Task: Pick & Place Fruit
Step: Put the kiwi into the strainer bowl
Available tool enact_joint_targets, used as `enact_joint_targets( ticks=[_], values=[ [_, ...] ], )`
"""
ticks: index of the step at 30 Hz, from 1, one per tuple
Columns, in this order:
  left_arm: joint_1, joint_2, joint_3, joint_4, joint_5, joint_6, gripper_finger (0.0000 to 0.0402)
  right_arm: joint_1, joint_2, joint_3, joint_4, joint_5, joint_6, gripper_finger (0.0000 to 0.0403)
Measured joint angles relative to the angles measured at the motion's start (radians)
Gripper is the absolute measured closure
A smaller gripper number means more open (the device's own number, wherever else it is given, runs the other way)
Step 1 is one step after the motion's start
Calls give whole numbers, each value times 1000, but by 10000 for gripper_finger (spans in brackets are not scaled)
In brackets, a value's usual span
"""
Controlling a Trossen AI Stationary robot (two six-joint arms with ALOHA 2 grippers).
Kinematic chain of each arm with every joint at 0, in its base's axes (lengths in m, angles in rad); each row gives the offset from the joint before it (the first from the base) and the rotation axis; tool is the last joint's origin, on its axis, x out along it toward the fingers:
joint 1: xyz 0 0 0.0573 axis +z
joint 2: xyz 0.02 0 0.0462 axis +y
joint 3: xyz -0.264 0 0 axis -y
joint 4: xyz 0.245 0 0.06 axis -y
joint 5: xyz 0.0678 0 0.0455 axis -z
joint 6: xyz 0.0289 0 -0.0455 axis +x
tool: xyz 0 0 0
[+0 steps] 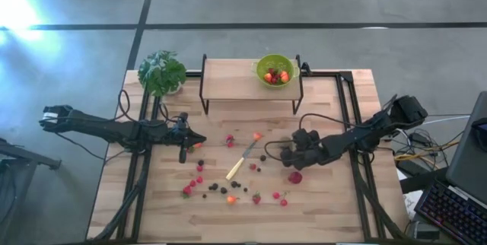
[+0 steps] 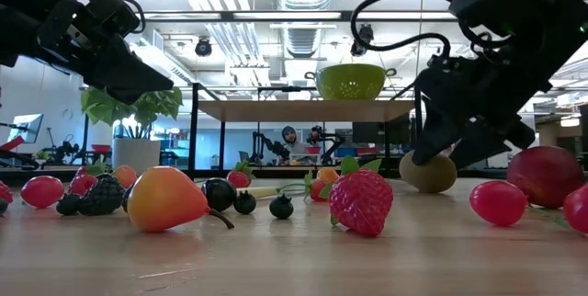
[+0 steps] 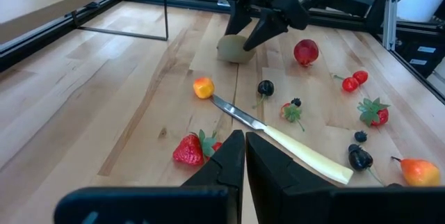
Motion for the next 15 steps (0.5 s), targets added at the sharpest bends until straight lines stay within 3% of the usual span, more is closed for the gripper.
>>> enact_joint_targets(
  ticks=[15],
  values=[
    [0, 0, 0, 0, 0, 0, 381, -26, 0, -31, 36, -3, -109, 136]
  ],
)
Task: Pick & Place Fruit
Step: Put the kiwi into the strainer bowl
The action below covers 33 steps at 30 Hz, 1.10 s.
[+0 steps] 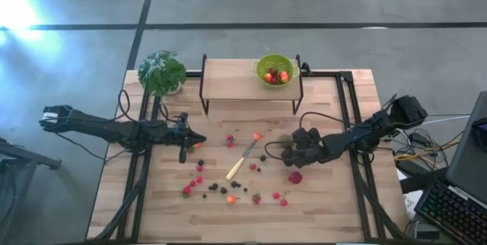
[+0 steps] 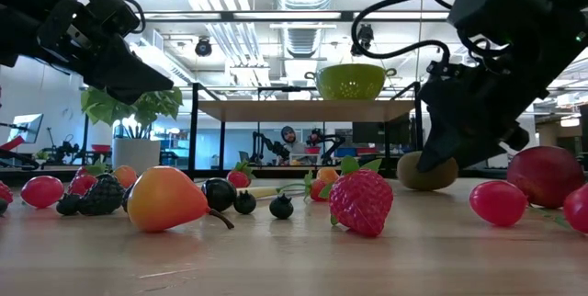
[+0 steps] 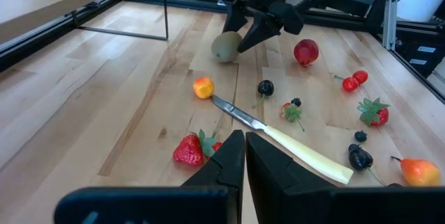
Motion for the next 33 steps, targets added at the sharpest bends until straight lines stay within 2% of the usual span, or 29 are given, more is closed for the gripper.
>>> enact_joint_targets(
  ticks=[8, 19, 26, 33],
  values=[
    [0, 0, 0, 0, 0, 0, 381, 0, 0, 0, 9, -10, 0, 182],
    [0, 0, 0, 0, 0, 0, 381, 0, -2, 0, 25, -31, -22, 176],
    [0, 0, 0, 0, 0, 0, 381, 0, -11, 3, 186, -104, -180, 181],
    [0, 0, 0, 0, 0, 0, 381, 0, -51, 96, 191, -115, -366, 176]
  ],
)
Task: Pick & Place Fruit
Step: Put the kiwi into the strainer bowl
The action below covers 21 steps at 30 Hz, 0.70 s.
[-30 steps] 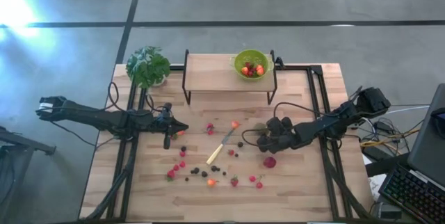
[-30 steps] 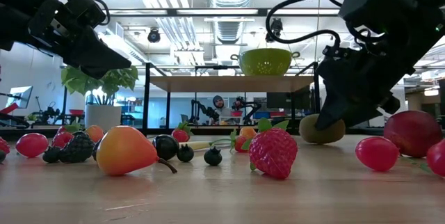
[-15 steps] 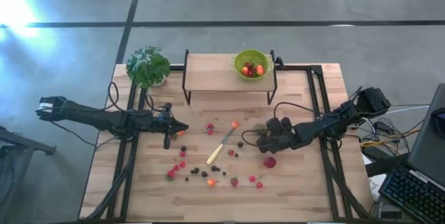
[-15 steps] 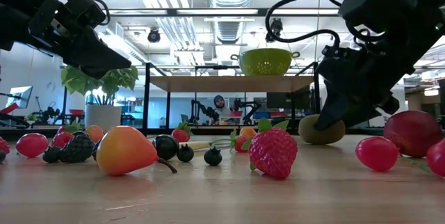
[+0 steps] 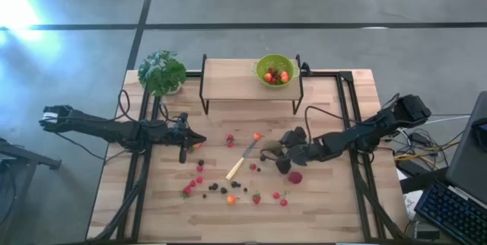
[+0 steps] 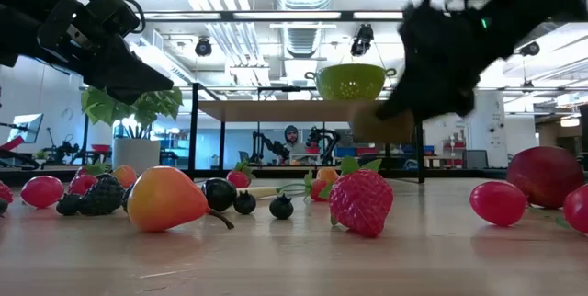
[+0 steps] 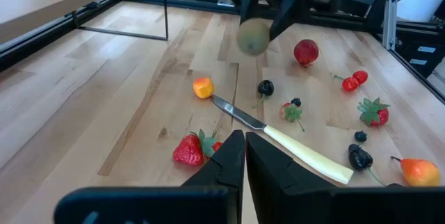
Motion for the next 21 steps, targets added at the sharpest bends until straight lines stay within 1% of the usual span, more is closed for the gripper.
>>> enact_joint_targets(
  ticks=[6, 12, 16, 21],
  values=[
    [0, 0, 0, -3, 0, 0, 381, -14, -107, 122, -69, 1, -175, 180],
    [0, 0, 0, -5, 0, 0, 381, -94, -211, 231, -144, 9, -270, 169],
    [0, 0, 0, -6, 0, 0, 381, -165, -233, 293, -204, 9, -317, 167],
    [0, 0, 0, -7, 0, 0, 381, -241, -231, 384, -349, 6, -332, 177]
  ],
)
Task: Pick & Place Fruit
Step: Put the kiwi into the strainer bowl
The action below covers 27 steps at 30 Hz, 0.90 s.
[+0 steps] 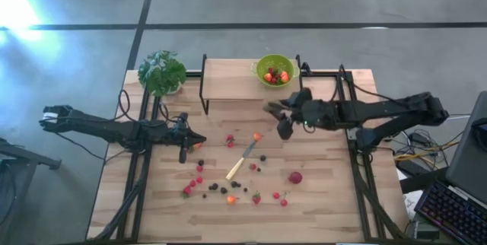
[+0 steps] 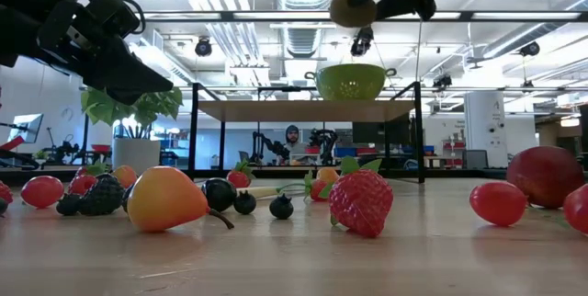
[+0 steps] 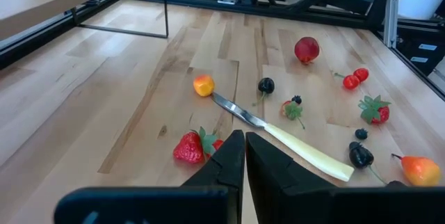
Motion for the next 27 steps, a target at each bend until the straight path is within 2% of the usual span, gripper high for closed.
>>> enact_joint_targets(
  ticks=[10, 23, 27],
  values=[
    [0, 0, 0, 1, 0, 0, 381, -146, 3, 118, -131, -2, -37, 168],
    [0, 0, 0, 2, 0, 0, 381, -360, 5, 103, -134, -4, -62, 178],
    [0, 0, 0, 2, 0, 0, 381, -439, 5, 86, -123, -72, -63, 170]
  ],
)
